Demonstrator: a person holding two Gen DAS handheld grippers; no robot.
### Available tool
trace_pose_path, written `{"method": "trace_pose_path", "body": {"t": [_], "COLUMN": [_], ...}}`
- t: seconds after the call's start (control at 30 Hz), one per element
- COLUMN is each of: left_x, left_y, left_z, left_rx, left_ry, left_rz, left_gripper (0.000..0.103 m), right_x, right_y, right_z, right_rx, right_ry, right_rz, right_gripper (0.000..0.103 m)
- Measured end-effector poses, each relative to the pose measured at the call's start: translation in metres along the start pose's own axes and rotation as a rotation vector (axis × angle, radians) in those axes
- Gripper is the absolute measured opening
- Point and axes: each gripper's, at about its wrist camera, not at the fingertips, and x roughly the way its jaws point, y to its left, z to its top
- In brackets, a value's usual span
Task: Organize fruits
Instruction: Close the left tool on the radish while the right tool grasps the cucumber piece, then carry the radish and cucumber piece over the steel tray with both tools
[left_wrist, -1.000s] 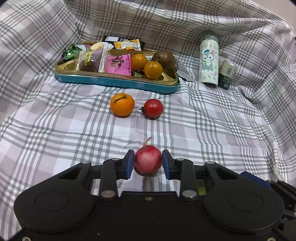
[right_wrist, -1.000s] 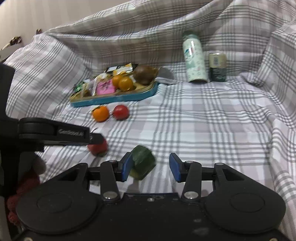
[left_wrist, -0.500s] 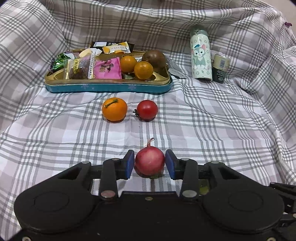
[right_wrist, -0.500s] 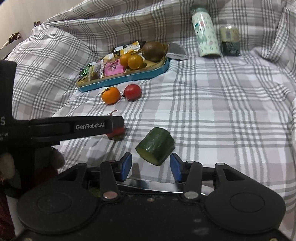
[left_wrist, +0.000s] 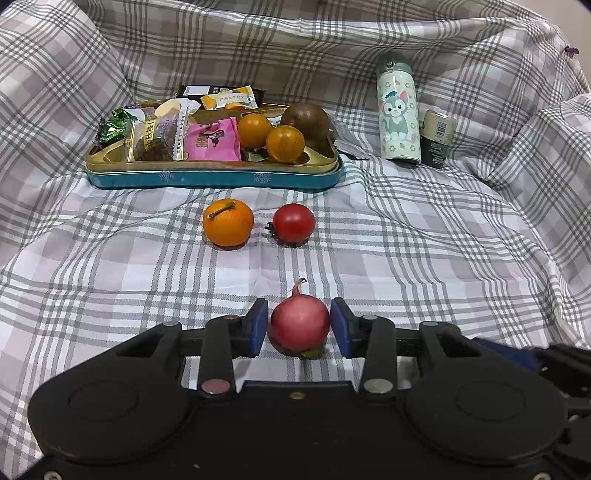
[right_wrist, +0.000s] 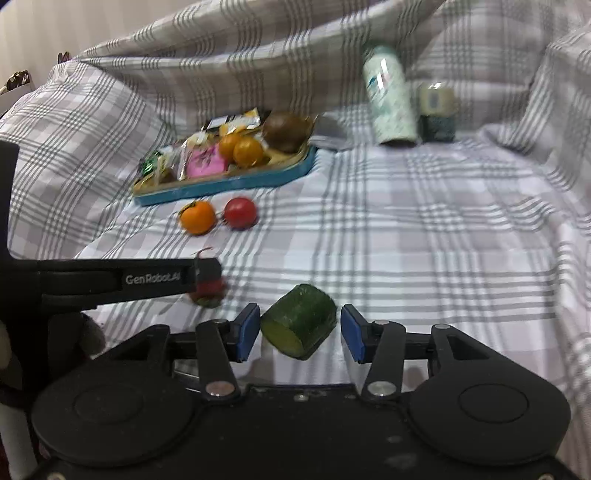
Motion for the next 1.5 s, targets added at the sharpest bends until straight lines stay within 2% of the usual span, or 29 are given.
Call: {"method": "trace_pose_path", "body": {"t": [0.27, 0.47, 0.63, 0.67, 0.77, 0.87, 1.03, 1.17, 1.5], "left_x": [0.000, 0.006, 0.006, 0.005, -0.001, -0.013, -0.033, -0.047, -0.051], "left_y": [-0.002, -0.003, -0.005, -0.005, -0.005, -0.002, 0.001, 0.004, 0.005], "left_z": [-0.004, -0.005, -0.007, -0.007, -0.008, -0.008, -0.007, -0.011, -0.022], "left_rx": [0.011, 0.016, 0.029, 0.031, 0.038, 0.023, 0.011, 0.011, 0.008], "left_ry": [0.004, 0.015, 0.011, 0.007, -0.012, -0.031, -0.055, -0.060, -0.049], "left_rz": [-0.016, -0.016, -0.017, -0.011, 0.014, 0.005, 0.023, 0.037, 0.038], "left_gripper": [0.050, 0.050, 0.045, 0.044, 0.044, 0.044, 0.044, 0.044, 0.044], "right_x": [0.015, 0.024, 0.021, 0.019, 0.010, 0.005, 0.003, 0.008, 0.011], "right_y": [0.012, 0.014, 0.015, 0.015, 0.014, 0.013, 0.014, 0.010, 0.009], "right_z": [-0.001, 0.000, -0.002, -0.003, -0.004, -0.005, -0.006, -0.012, -0.013], "right_rx": [-0.055, -0.045, -0.062, -0.068, -0.075, -0.073, -0.091, -0.118, -0.110], "right_ry": [0.034, 0.045, 0.027, 0.019, -0.025, -0.035, -0.046, -0.001, 0.004], "right_rz": [0.003, 0.000, -0.006, -0.007, -0.004, -0.003, -0.044, -0.124, -0.128], "right_gripper": [0.052, 0.054, 0.051, 0.047, 0.046, 0.046, 0.046, 0.046, 0.048]}}
